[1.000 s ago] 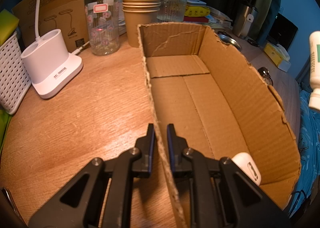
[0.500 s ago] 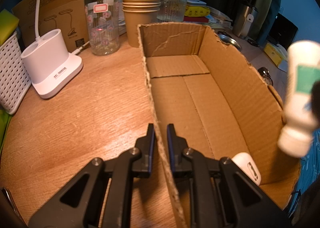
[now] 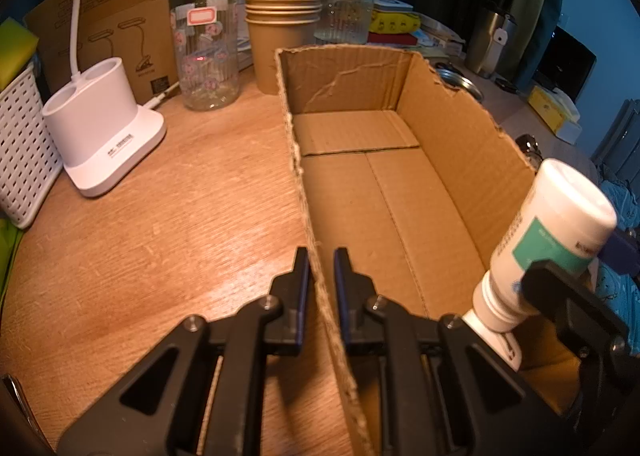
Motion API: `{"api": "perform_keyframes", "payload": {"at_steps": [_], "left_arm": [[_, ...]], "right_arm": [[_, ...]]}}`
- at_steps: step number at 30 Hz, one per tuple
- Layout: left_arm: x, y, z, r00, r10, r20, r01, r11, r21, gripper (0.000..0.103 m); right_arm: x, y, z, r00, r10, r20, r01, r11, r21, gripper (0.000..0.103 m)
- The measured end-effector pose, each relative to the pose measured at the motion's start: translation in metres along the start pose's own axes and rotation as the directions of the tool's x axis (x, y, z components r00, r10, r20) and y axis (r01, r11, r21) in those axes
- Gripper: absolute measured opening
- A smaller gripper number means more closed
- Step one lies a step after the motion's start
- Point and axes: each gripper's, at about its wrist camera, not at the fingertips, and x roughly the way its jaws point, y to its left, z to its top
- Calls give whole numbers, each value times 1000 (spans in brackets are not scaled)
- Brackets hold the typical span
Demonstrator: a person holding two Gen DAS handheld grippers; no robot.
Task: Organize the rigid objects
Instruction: 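Lower the pill bottle into the box and open the right tool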
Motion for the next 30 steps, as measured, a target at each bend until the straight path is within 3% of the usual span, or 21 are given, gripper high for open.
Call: {"api": "perform_keyframes", "payload": {"at_steps": [9,12,22,30], "left_arm": [[0,0,0,1000,0,0,0,1000,0,13],[0,0,0,1000,0,0,0,1000,0,13],[-1,-2,0,1000,1,1,-1,1000,2,13],[-1,-5,0,1000,1,0,-1,1000,2,13]], "right_arm": [[-11,-2,2,1000,-21,18,21,999,-27,48],[-15,1,2,1000,-9,-30,7,997,-80,48],[2,3,2,998,-47,-50,42,994,-97,49],[22,0,-3,994,-53,-96,45,995,-87,61]]}}
